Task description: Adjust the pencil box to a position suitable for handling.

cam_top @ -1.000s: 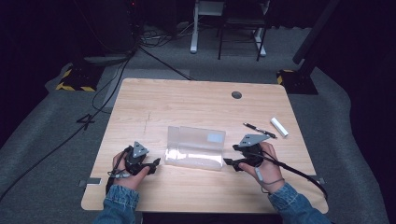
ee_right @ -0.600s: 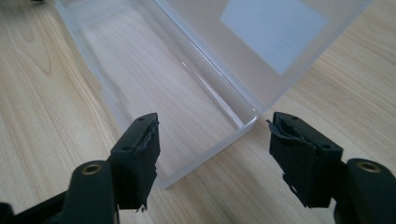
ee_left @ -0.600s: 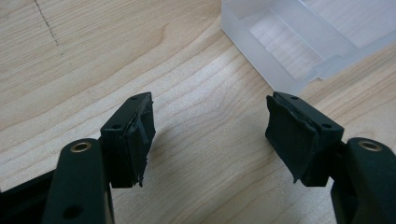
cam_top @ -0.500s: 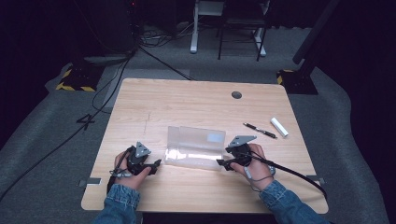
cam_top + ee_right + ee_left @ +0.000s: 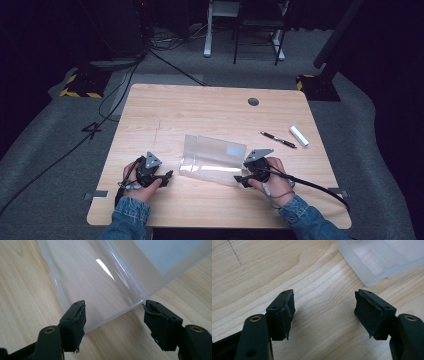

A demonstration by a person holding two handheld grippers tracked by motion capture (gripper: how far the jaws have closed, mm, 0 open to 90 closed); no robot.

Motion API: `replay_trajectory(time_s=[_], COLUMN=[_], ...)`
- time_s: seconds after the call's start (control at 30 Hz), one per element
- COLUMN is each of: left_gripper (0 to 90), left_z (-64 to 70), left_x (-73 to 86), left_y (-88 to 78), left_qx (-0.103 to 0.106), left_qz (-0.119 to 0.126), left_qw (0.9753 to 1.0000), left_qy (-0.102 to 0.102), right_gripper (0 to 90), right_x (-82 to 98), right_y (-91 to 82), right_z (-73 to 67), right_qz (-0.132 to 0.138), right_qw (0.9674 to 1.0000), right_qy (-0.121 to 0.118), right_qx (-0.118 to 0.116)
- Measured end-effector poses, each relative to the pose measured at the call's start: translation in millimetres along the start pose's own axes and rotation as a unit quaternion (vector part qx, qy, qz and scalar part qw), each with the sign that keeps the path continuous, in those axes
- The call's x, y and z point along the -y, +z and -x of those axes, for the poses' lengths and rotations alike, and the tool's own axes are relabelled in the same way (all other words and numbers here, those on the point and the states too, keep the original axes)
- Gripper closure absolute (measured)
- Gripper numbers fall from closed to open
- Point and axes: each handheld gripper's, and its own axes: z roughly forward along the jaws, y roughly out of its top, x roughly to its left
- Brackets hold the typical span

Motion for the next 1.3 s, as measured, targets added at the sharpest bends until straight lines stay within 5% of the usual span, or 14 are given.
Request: replay_trajectory(time_s=[0.4,0.57,0.7,0.93,1.3], left_gripper=[32.1,32.2,32.2,32.0,30.8], left_z=[-0.8,-0.9,-1.3,-2.2,-2.8], left_x=[0.5,0.5,0.4,-1.2,-3.0], left_y=[0.8,1.6,2.1,5.6,7.9], left_qx=[0.003,0.003,0.007,0.016,0.023], left_qz=[-0.003,0.0,0.0,0.004,0.006], left_qw=[1.0,1.0,0.9999,0.9998,0.9997], left_qy=[-0.002,-0.004,-0.007,-0.01,-0.009], right_gripper=[33.3,32.8,32.2,31.3,31.4], right_x=[23.5,33.9,44.5,52.5,53.0], right_y=[-21.9,-31.1,-36.7,-45.7,-62.5], right_z=[-15.0,-22.3,-23.8,-28.8,-21.7], right_qz=[-0.032,-0.052,-0.053,-0.068,-0.044], right_qw=[0.9994,0.9983,0.9985,0.9976,0.999], right_qy=[-0.012,-0.025,-0.012,-0.017,-0.007], right_qx=[-0.006,0.012,-0.007,0.001,-0.008])
